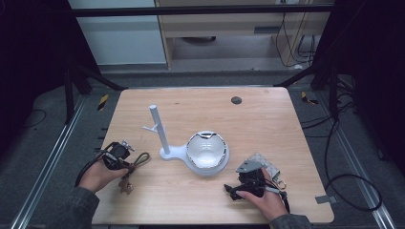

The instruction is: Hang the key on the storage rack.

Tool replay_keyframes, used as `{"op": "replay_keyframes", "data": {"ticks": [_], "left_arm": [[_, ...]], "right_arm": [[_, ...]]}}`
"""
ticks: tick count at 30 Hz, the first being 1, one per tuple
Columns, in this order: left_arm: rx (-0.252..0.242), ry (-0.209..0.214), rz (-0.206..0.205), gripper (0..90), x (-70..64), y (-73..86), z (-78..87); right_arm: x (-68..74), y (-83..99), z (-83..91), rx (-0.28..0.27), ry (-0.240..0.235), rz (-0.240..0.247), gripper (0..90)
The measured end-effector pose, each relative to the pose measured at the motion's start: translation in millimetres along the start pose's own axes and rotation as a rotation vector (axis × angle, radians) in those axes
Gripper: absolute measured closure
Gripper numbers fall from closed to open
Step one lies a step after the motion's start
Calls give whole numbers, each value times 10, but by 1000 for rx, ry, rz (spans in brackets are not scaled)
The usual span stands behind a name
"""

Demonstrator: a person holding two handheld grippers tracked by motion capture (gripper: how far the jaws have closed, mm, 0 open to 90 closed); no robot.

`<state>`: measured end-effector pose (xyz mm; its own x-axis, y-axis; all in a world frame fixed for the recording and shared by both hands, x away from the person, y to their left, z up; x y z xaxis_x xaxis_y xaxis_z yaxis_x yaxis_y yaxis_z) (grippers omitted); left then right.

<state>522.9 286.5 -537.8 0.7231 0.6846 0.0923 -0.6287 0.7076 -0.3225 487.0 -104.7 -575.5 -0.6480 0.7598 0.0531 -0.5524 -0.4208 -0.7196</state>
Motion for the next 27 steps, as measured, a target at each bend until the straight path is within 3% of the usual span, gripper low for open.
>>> {"op": "replay_keyframes", "data": {"ticks": [2,4,5,9,10,11,12,13,15,17,20,21,23,27], "left_arm": [[-35,-11,-10,655,-23,15,62],[-113,-23,-17,655,-86,20,174],[-113,-23,-17,655,-86,20,174],[-217,-41,-27,656,-196,51,325],[-217,-41,-27,656,-196,51,325],[-260,-53,-24,656,-223,42,386],[-260,-53,-24,656,-223,42,386],[-303,-59,-16,657,-257,20,442],[-320,-66,-15,657,-271,10,465],[-378,-91,-21,658,-318,-31,532],[-413,-105,-28,657,-352,-59,565],[-451,-111,-30,658,-396,-99,591],[-465,-114,-36,658,-414,-118,605],[-539,-115,-28,658,-492,-215,690]], "right_arm": [[0,0,0,0,0,0,4],[0,0,0,0,0,0,4],[0,0,0,0,0,0,4],[-11,-9,-10,-1,3,0,2],[-11,-9,-10,-1,3,0,2],[-14,-9,-11,-2,4,1,2],[-14,-9,-11,-2,4,1,2],[-12,-9,-10,-1,4,-1,3],[-12,-9,-10,-2,4,-1,3],[-12,-9,-10,-2,3,-1,2],[-12,-9,-10,-1,4,-1,2],[-11,-9,-10,-1,3,-1,2],[-11,-9,-10,-2,3,-1,2],[-12,-10,-10,-2,3,-1,2]]}}
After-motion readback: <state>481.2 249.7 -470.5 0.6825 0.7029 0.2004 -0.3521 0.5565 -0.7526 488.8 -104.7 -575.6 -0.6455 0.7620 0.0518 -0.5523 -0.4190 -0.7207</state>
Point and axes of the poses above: each handheld gripper's, and its own axes: z roughly backward along the jaws, y roughly out of its underside, x roughly to its left, the point moved 9 cm from there along -z, roughly forward along the jaws, and after that the axes turned 5 degrees about -z, right-handed, at the moved point
